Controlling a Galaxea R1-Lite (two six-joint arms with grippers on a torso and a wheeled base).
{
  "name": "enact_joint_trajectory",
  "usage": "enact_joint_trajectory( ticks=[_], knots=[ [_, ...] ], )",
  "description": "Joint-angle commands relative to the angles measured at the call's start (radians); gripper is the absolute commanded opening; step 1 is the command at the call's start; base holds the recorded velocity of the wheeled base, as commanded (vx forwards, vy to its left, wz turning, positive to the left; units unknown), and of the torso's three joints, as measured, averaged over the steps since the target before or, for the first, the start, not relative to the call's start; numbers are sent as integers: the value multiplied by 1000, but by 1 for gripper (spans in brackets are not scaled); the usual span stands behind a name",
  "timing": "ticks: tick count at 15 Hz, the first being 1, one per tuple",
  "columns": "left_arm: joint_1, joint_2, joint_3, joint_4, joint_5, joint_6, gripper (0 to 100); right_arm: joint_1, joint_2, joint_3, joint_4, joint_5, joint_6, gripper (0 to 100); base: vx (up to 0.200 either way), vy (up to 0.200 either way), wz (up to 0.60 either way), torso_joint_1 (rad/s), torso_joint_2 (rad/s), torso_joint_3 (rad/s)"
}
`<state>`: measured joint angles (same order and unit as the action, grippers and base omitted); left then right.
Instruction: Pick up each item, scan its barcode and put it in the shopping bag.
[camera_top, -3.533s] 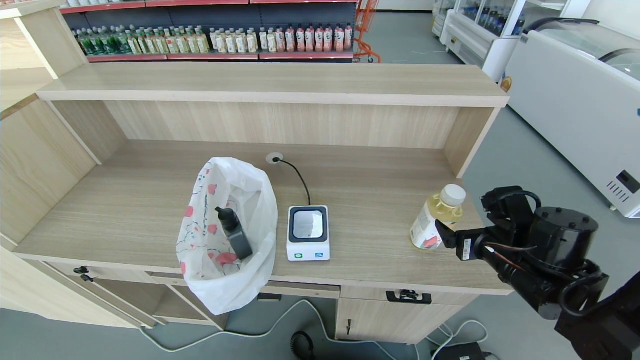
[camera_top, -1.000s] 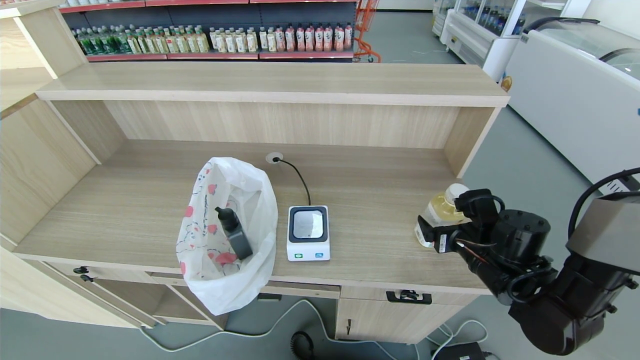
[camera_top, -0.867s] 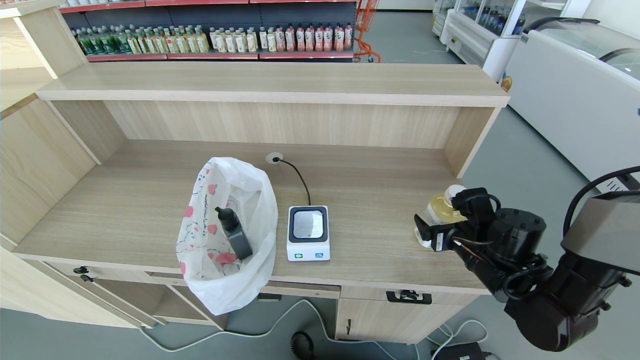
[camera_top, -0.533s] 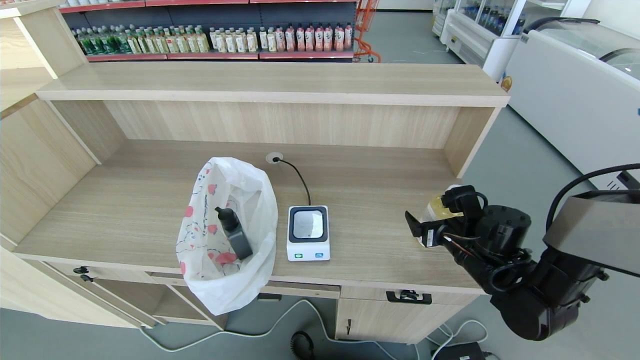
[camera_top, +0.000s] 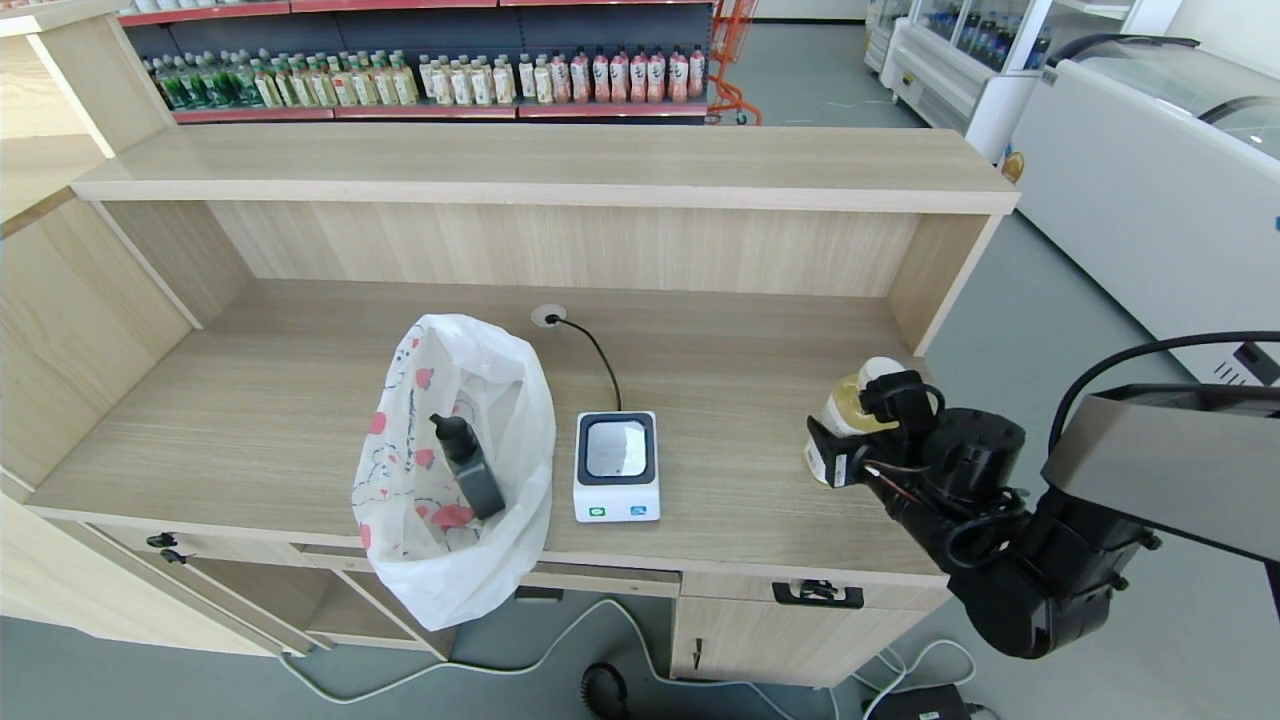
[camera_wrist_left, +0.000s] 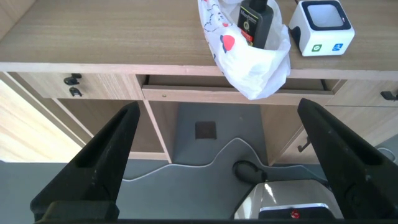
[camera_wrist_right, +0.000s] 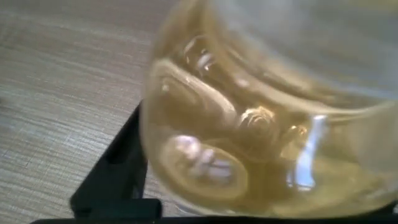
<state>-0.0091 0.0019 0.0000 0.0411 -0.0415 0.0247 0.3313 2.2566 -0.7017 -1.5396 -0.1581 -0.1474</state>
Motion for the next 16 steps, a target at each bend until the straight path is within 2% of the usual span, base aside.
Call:
enact_joint_trajectory(
  ticks=[1,6,9,12,14,16],
  knots=[
    [0,0,0,0,0,0,100,0,-2,-1,-2,-1,-3,0,0,0,0,0,0,0],
    [0,0,0,0,0,0,100,-12,-97,42,1,2,-40,0,0,0,0,0,0,0],
    [0,0,0,0,0,0,100,-34,-284,146,82,74,-32,0,0,0,0,0,0,0],
    [0,0,0,0,0,0,100,-92,-578,149,361,117,92,0,0,0,0,0,0,0],
    [0,0,0,0,0,0,100,-135,-769,88,624,232,184,0,0,0,0,0,0,0],
    [0,0,0,0,0,0,100,-129,-942,-28,931,385,342,0,0,0,0,0,0,0]
  ],
)
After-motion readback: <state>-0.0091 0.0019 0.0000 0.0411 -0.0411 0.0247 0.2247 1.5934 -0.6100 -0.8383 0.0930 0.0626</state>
